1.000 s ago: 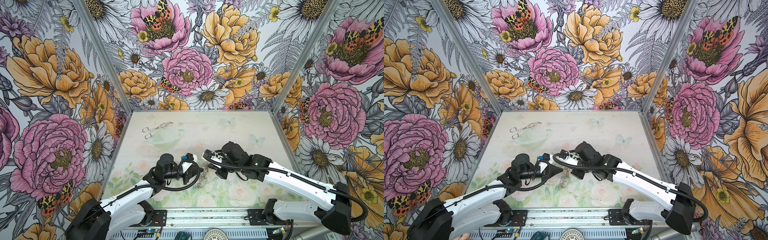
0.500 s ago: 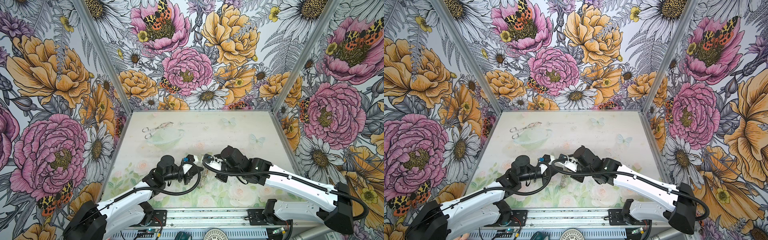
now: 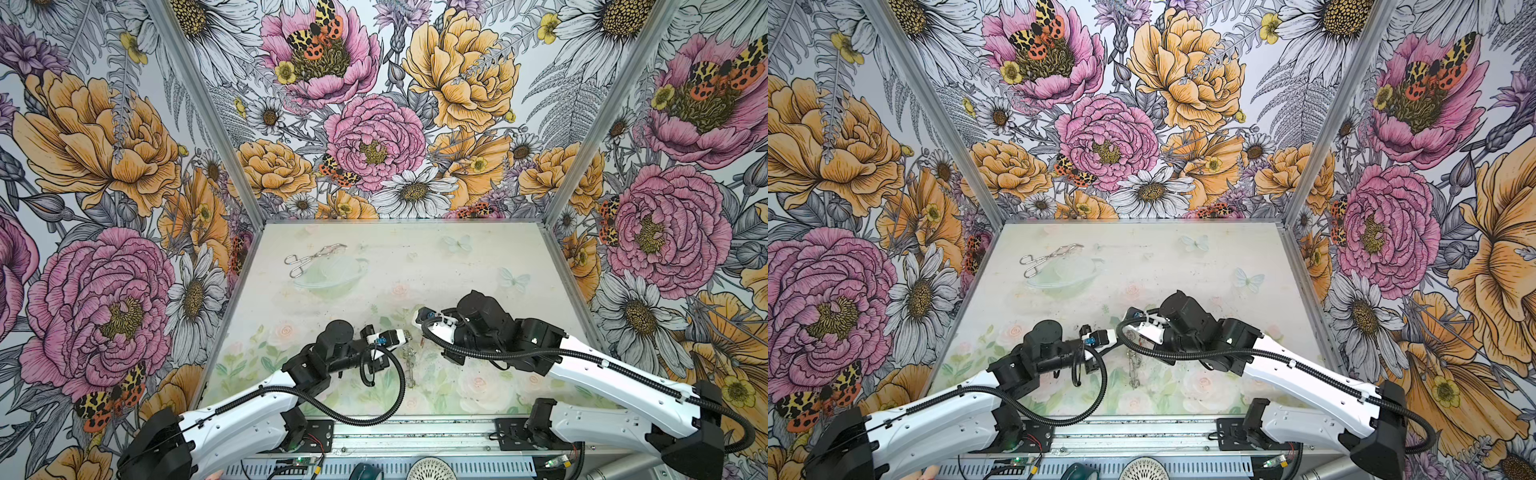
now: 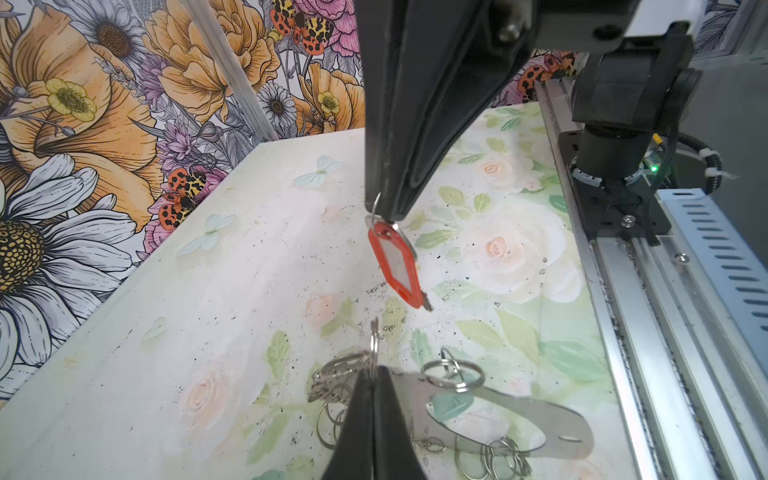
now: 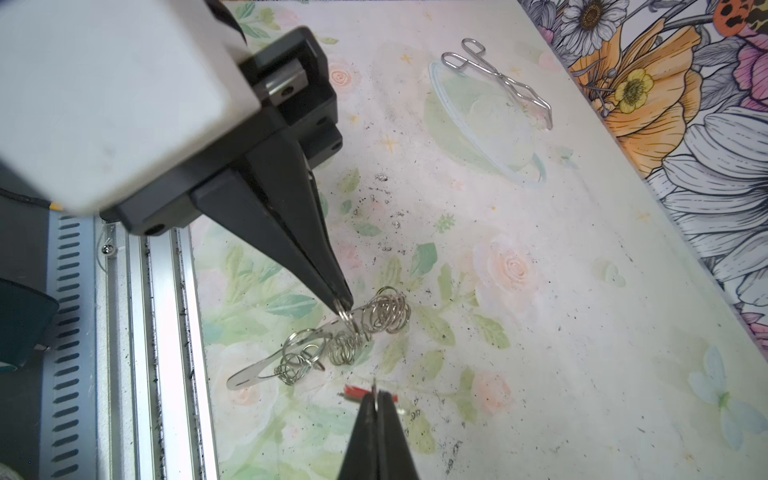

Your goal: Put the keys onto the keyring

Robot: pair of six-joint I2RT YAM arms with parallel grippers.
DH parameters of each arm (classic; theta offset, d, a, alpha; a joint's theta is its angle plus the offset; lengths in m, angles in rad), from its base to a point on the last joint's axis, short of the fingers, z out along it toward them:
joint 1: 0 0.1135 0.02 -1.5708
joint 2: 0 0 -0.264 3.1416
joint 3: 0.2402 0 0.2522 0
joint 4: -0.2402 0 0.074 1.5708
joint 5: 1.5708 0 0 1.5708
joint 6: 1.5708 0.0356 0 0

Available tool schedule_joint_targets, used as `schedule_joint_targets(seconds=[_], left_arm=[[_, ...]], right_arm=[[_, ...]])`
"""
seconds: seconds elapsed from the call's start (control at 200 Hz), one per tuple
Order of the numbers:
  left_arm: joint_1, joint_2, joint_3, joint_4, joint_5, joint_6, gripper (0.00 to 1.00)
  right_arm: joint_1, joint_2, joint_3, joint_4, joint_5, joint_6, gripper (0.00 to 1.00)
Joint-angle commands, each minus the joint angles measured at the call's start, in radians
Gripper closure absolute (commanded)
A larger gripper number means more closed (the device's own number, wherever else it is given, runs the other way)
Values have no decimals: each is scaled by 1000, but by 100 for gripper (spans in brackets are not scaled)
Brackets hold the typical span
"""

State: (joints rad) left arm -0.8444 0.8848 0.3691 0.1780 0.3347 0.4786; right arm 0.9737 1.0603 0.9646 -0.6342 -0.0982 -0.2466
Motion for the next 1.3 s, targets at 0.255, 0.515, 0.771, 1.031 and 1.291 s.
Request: schedule_joint_targets(seconds=[0.255, 0.515, 0.771, 1.031, 1.291], left_arm=[[36, 22, 44, -20, 185, 99, 100], [81, 42, 48, -14, 291, 60, 100], [112, 83, 64, -15, 355, 30, 100], [120, 94, 65, -13, 375, 22, 100], [122, 94, 65, -15, 378, 16, 100]], right_arm=[[-5, 32, 33, -16, -16, -128, 100], [6, 36, 6, 20, -36, -169, 100], [20, -21, -64, 127, -58, -224, 100], [52, -29, -86, 137, -49, -244, 100], [80, -40, -102, 134, -32, -256, 100]])
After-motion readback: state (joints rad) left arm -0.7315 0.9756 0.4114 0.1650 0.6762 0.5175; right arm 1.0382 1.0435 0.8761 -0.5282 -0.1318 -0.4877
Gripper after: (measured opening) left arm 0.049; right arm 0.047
